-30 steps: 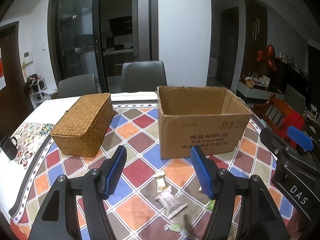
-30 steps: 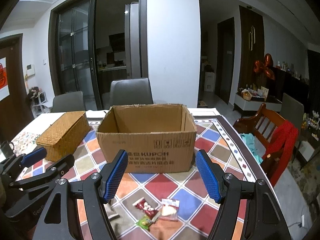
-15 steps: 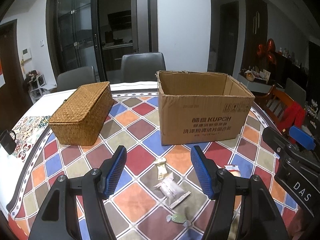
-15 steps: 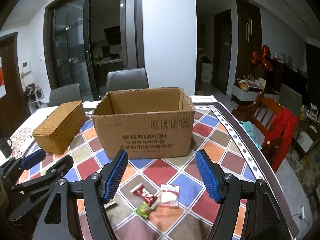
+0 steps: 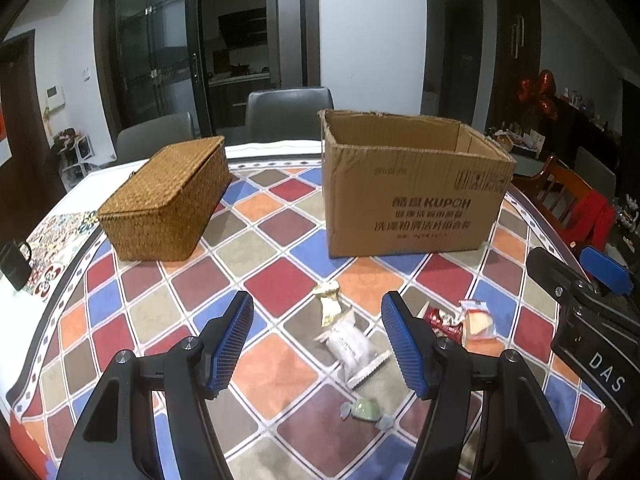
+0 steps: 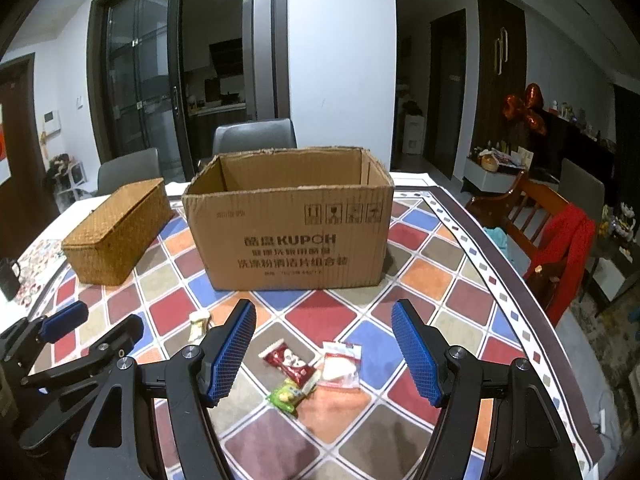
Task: Organize snacks
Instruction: 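Move both open tools back from the box toward the remaining snacks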
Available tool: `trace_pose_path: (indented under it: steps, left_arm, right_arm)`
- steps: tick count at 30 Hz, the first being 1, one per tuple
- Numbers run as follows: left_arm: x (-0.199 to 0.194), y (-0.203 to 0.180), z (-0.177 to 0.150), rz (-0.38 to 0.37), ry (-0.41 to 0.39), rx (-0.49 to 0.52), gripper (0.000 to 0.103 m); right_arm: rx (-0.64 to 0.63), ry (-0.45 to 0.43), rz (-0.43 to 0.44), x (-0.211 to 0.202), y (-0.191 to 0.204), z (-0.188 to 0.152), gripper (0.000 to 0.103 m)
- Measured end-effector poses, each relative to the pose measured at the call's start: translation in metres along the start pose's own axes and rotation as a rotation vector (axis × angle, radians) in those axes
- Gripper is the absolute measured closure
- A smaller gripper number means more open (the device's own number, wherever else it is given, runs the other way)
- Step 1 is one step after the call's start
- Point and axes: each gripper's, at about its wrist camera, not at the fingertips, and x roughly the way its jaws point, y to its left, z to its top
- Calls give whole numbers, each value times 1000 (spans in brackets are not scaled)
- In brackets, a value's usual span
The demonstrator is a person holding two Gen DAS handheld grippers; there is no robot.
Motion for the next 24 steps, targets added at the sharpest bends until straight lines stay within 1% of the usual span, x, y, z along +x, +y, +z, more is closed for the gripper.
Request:
trace_pose_path:
  steps: [5,10,16,24]
  left_arm:
    - [0,3,-13,16,2,-11,37]
    - [2,2,-26,13,13,-12,37]
    - [6,-4,-45,-6,46,9,37]
    - [17,-8,-63,-61,85,21,37]
  right_arm:
    - [-1,22,5,4,1,-11,32]
    - [-13,42,16,7,4,-23,32]
    - [-22,56,21,10,5,-34,32]
    - [-31,95,24,18,6,-49,32]
